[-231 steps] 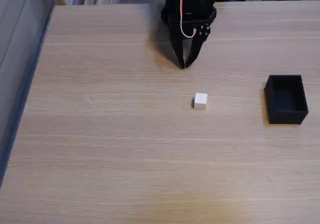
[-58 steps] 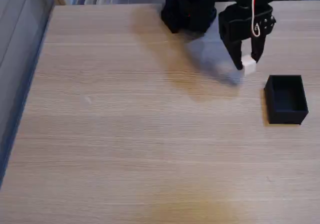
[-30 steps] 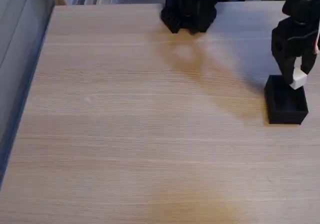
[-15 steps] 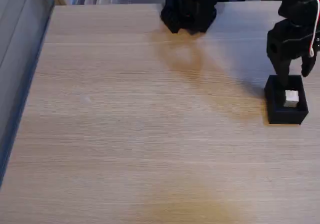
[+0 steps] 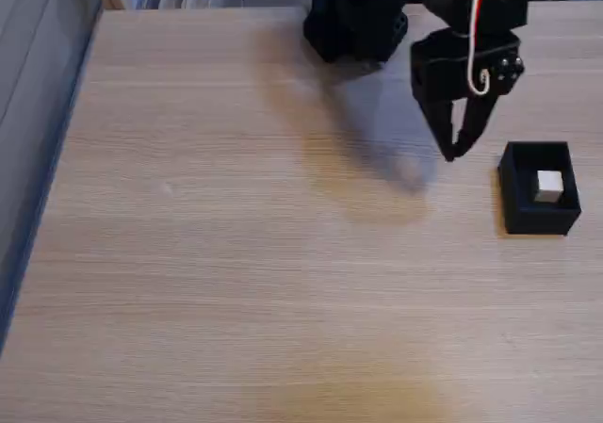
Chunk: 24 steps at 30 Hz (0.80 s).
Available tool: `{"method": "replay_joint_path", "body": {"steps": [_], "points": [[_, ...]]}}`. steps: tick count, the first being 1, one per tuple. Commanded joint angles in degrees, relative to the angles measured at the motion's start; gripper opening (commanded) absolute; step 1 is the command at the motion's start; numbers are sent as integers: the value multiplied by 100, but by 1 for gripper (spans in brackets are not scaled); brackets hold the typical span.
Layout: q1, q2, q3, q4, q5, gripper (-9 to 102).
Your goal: Pick a white block and place it in the black box.
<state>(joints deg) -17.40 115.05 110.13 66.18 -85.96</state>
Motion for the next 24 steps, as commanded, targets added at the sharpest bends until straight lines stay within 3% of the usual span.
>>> {"method": "replay_joint_path", "body": {"steps": [1,13,24], "points": [[387,905,949,-281,-466,0],[1310,4386,4825,-1143,-1107,0],[1942,6460,6768,-633,-1529,0]]}}
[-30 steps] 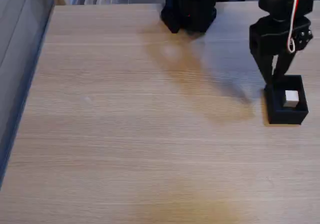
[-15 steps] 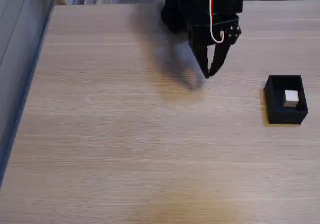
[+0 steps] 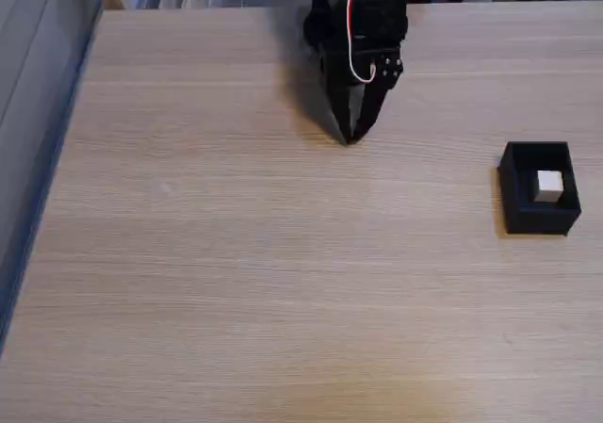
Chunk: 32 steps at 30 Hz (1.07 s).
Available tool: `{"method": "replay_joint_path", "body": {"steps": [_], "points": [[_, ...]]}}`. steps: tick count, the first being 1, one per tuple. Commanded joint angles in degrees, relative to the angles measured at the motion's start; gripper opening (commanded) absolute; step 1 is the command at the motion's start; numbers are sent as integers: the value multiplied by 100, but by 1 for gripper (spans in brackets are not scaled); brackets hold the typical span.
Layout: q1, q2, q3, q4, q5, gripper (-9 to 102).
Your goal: Pick a white block and place it in the black box.
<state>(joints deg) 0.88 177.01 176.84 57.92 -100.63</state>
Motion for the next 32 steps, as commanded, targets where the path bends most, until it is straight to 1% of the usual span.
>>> {"method": "replay_joint_path", "body": {"steps": [1,6,10,11,17,32], "points": [[114,316,97,343,0,0],[-35,729,105,1063,316,0],[-44,1204,114,1740,369,0],[-70,1371,114,1872,598,0],[-79,1380,114,1925,861,0],[-18,1389,114,1925,870,0]]}}
